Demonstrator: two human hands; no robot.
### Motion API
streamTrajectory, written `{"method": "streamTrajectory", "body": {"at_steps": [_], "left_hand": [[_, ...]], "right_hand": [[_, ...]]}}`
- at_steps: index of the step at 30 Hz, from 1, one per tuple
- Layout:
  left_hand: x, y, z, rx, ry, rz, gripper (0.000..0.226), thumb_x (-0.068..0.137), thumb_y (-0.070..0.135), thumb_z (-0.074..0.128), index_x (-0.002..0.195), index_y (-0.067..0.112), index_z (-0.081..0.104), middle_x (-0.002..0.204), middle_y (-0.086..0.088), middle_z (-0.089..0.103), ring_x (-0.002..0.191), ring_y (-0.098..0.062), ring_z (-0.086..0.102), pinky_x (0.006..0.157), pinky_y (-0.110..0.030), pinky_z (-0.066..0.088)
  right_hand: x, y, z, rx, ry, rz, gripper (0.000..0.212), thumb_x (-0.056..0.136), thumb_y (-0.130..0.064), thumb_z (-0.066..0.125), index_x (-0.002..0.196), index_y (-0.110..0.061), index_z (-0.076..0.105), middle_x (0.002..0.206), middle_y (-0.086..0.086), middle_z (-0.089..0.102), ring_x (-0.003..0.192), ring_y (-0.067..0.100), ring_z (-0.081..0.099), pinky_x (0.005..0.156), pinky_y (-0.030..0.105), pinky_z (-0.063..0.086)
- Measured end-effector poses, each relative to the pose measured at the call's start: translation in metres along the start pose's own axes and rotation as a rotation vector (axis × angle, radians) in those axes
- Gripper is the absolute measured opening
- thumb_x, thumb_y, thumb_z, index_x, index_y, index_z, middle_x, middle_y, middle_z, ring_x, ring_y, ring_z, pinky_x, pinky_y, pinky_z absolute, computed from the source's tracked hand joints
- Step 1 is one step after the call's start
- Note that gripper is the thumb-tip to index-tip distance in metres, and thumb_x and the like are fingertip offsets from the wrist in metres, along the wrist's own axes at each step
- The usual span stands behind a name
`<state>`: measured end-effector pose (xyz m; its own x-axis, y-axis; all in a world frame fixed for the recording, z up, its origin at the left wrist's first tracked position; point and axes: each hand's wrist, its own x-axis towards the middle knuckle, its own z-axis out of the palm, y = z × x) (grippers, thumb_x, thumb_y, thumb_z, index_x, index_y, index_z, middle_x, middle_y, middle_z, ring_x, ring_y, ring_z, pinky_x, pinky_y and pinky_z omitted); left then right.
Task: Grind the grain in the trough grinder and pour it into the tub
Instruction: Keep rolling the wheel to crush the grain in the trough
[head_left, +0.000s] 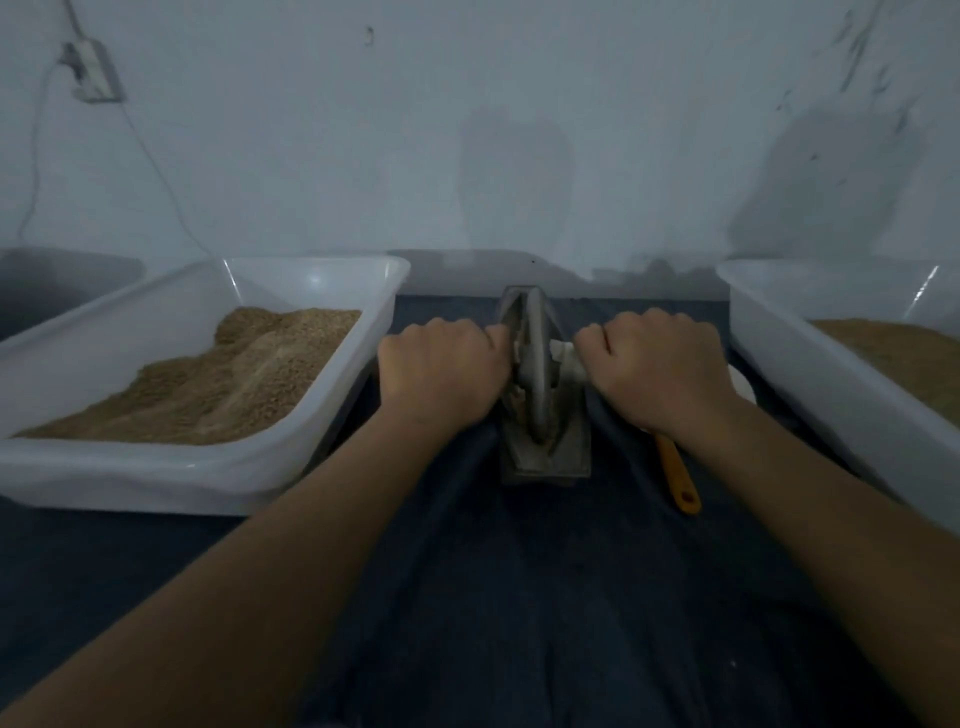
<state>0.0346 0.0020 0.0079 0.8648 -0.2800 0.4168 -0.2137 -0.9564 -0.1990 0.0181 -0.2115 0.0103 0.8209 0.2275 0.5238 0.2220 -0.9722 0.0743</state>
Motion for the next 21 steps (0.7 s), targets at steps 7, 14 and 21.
{"method": "streamTrajectory", "body": {"at_steps": [7,14,21], "left_hand": [[0.048,-0.010,0.029,-0.164,-0.239,-0.163,0.038,0.101,0.044,0.022,0.099,0.020,0.051,0.096,-0.006,0.052,0.086,-0.028,0.050,0.073,-0.043,0.038],[0.130,-0.013,0.037,-0.234,-0.316,-0.204,0.041,0.087,0.048,0.025,0.084,0.020,0.055,0.116,-0.006,0.069,0.102,-0.033,0.065,0.088,-0.048,0.044],[0.087,-0.013,0.036,-0.174,-0.265,-0.165,0.051,0.100,0.053,0.019,0.112,0.022,0.058,0.107,-0.010,0.061,0.096,-0.033,0.060,0.079,-0.045,0.042]], "right_hand": [[0.053,0.003,0.031,-0.081,-0.018,0.064,0.046,0.094,-0.042,0.015,0.063,-0.020,0.041,0.067,0.000,0.047,0.063,0.023,0.044,0.054,0.029,0.021],[0.122,0.032,0.065,0.198,-0.313,0.282,0.057,0.086,-0.051,0.025,0.074,-0.015,0.068,0.065,0.006,0.071,0.064,0.027,0.067,0.072,0.036,0.049],[0.096,0.011,0.046,-0.001,-0.160,0.139,0.047,0.092,-0.035,0.020,0.069,-0.018,0.056,0.075,0.003,0.058,0.067,0.022,0.052,0.058,0.031,0.027]]}}
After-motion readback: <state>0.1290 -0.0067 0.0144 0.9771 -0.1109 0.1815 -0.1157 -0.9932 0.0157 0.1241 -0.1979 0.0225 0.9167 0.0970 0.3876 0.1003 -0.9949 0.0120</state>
